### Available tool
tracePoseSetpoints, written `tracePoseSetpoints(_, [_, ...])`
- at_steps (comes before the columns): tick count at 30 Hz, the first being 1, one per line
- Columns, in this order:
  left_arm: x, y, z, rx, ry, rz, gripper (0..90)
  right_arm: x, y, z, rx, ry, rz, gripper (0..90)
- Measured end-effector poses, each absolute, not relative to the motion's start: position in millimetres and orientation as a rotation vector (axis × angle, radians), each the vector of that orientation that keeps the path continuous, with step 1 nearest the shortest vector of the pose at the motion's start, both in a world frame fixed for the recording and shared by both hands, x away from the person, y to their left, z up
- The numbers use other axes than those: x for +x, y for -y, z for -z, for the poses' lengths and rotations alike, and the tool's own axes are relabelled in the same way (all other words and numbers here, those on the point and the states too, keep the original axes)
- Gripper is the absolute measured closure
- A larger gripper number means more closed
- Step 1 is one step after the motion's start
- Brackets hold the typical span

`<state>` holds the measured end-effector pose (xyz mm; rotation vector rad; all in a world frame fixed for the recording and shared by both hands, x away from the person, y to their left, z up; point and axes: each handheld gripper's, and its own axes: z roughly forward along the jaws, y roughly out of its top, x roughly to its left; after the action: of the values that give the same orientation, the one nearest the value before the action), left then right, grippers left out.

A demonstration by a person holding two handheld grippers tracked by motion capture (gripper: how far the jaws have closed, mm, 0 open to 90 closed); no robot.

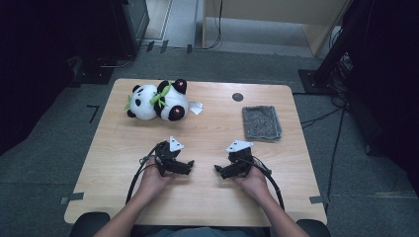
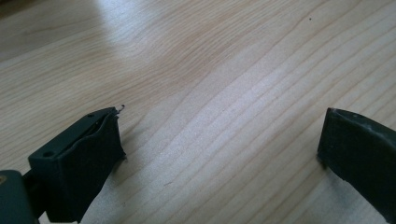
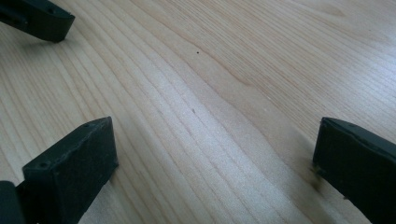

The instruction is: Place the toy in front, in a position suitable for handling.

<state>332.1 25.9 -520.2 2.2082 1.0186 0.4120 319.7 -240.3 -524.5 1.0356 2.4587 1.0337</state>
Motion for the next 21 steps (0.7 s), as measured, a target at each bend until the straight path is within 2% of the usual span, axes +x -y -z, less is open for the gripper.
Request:
tracePoseSetpoints(14, [332.5,-24.5,519.9,2.228,-0.966,-0.391,0.0,320.2,240.8,524.6,1.049,-2.447,-1.031,0.0])
tracePoseSetpoints(16, [331.3,-26.3,519.2,2.199,-0.967,-0.404,8.8,320.5,240.4,524.6,1.056,-2.442,-1.029,0.0])
tracePoseSetpoints(18, [330.5,-26.4,519.0,2.195,-0.952,-0.403,12.7,320.6,240.0,524.7,1.060,-2.439,-1.030,0.0])
tracePoseSetpoints(21, [330.6,-26.6,518.9,2.196,-0.950,-0.402,13.6,320.6,239.5,524.7,1.065,-2.434,-1.029,0.0])
